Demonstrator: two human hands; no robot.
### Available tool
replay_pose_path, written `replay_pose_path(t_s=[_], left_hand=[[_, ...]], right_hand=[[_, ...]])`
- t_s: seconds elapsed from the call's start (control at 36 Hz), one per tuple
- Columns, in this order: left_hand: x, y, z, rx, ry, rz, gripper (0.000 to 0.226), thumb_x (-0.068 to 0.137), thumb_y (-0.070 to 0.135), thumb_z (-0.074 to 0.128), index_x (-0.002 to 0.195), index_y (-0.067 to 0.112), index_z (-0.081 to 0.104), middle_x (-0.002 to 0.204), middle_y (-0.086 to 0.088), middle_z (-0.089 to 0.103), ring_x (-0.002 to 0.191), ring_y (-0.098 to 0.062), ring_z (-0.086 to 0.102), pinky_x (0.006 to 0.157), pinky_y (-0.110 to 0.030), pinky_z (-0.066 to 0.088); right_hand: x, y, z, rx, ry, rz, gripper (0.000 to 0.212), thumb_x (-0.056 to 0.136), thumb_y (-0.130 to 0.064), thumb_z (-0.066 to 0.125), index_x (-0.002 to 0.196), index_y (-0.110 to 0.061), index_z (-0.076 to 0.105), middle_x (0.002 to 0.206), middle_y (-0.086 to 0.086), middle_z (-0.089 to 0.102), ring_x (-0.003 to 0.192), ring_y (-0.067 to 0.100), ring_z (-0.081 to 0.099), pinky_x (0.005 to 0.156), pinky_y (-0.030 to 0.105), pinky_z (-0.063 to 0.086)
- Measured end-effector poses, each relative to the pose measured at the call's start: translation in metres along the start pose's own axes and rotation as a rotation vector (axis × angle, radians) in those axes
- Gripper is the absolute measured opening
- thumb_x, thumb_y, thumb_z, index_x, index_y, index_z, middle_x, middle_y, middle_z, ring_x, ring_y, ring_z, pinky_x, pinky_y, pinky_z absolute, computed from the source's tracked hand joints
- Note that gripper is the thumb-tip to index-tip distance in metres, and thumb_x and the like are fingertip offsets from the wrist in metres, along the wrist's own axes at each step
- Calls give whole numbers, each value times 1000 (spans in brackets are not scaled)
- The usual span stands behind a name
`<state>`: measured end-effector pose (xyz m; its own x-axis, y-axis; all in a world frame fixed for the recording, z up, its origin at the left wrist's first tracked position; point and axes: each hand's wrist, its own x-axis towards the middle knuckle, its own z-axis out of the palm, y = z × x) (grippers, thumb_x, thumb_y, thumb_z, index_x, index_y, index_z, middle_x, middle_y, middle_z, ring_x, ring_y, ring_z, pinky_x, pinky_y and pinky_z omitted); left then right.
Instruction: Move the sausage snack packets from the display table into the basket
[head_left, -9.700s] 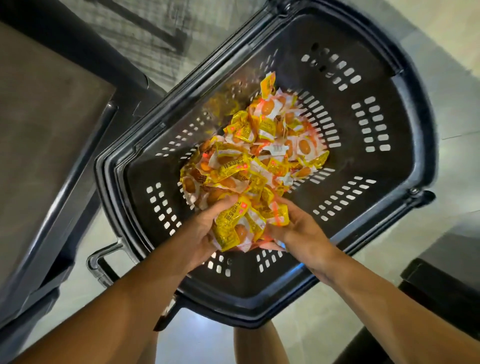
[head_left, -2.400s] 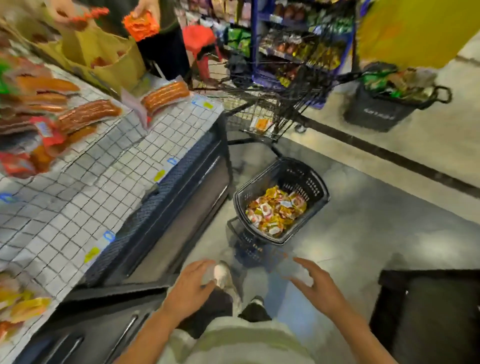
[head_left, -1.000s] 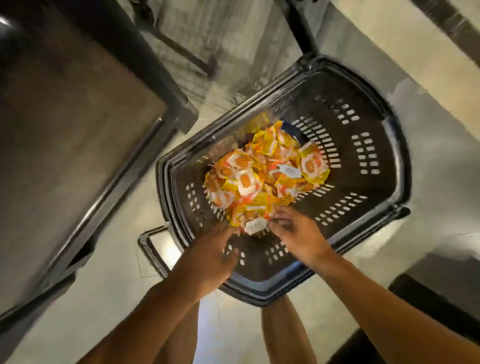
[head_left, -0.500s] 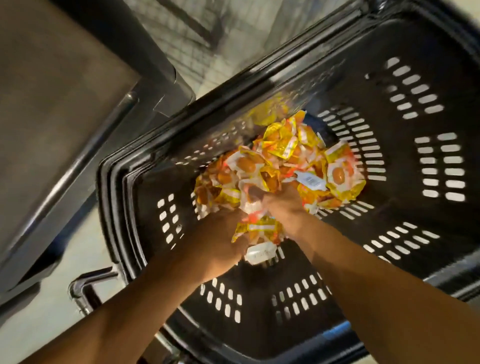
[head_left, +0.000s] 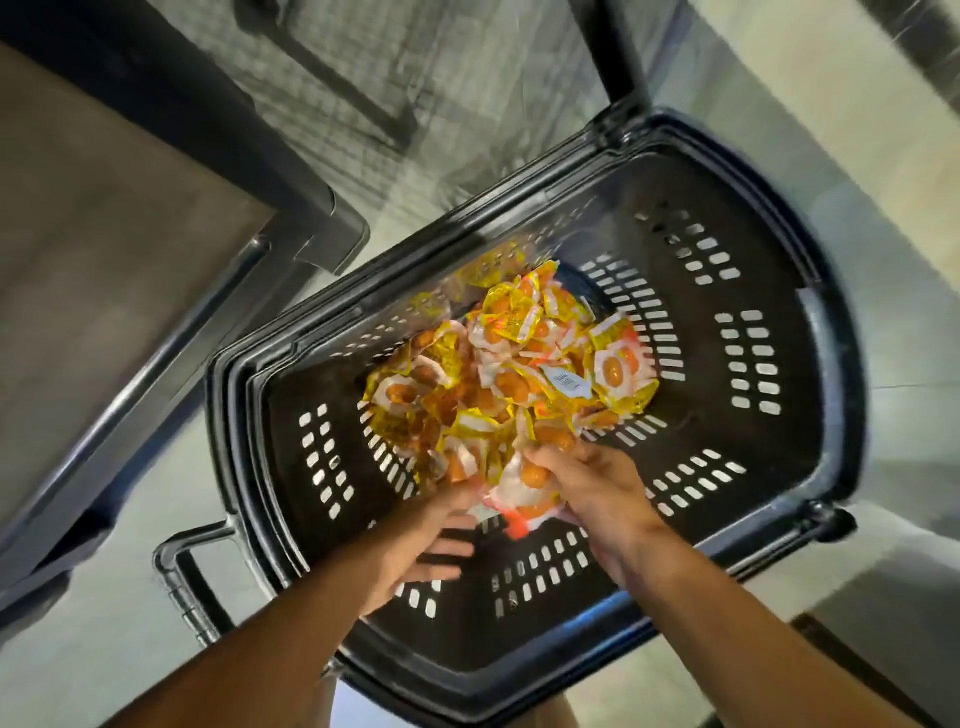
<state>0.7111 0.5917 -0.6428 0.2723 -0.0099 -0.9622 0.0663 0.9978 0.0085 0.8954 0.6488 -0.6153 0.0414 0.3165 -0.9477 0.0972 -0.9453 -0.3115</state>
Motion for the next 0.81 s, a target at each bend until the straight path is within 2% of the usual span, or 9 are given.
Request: replay_pose_path(t_s=[0.06, 0.11, 0.22, 0.28, 0.31, 0.36, 0.47, 0.67, 0.81], left_hand=[[3, -6, 4, -174, -110, -69, 93, 66, 85, 66, 135, 24, 57, 130, -5, 68, 113, -25, 70, 95, -46, 57], [8, -13, 12, -418, -236, -78, 107, 59, 88, 68, 139, 19, 55, 131, -12, 68, 117, -34, 67, 99, -53, 54], [19, -7, 28, -839, -316, 98, 116, 56, 93, 64, 151, 29, 42, 157, -10, 43, 145, -38, 38, 115, -62, 29], [23, 3, 35, -818, -353, 259, 96, 68, 94, 48, 147, 39, 48, 154, -3, 49, 145, -30, 40, 118, -65, 24], [25, 7, 36, -817, -339, 307, 84, 77, 91, 41, 142, 40, 53, 148, -3, 55, 139, -29, 49, 114, -62, 35], [28, 17, 35, -812, -253, 326, 65, 92, 77, 41, 138, 35, 59, 140, -6, 63, 128, -28, 61, 97, -48, 54], [29, 35, 31, -780, -105, 299, 41, 98, 44, 53, 132, 23, 64, 127, -9, 70, 111, -27, 71, 75, -37, 62], [26, 40, -10, -601, 280, 318, 40, 83, 2, 75, 119, 18, 69, 113, -10, 76, 102, -29, 73, 89, -46, 59], [28, 49, -42, -308, 444, 289, 55, 81, 0, 78, 129, 20, 61, 121, -10, 70, 106, -28, 68, 85, -45, 58]], right_hand=[[-12, 2, -4, 78, -38, -6, 34, 86, -27, 78, 98, 4, 72, 97, 14, 78, 93, 23, 76, 89, 38, 57], [-20, 2, -9, 176, -80, -2, 28, 88, -25, 75, 102, 0, 74, 100, 13, 78, 96, 25, 76, 84, 34, 59], [-26, 5, -17, 231, -181, 29, 28, 92, -24, 71, 111, -2, 74, 107, 16, 77, 102, 27, 75, 86, 32, 61], [-26, 11, -17, 144, -228, 26, 30, 93, -26, 71, 112, -3, 74, 108, 15, 77, 104, 27, 74, 92, 39, 60], [-25, 14, -16, 112, -242, 17, 28, 94, -26, 70, 111, -3, 74, 107, 15, 77, 104, 27, 74, 92, 41, 60], [-24, 17, -12, 77, -244, -6, 24, 95, -23, 69, 108, -3, 75, 105, 14, 78, 101, 26, 75, 85, 35, 62], [-16, 17, -2, 27, -194, -66, 19, 93, -21, 71, 104, -6, 76, 99, 9, 79, 93, 20, 76, 73, 19, 59], [6, 12, 12, -35, -191, 19, 9, 90, -24, 76, 83, -18, 76, 75, -8, 78, 72, 0, 74, 60, 8, 52], [40, 17, 3, -291, -135, 31, 18, 89, -18, 77, 107, -14, 75, 97, -4, 79, 92, 4, 73, 88, 23, 58]])
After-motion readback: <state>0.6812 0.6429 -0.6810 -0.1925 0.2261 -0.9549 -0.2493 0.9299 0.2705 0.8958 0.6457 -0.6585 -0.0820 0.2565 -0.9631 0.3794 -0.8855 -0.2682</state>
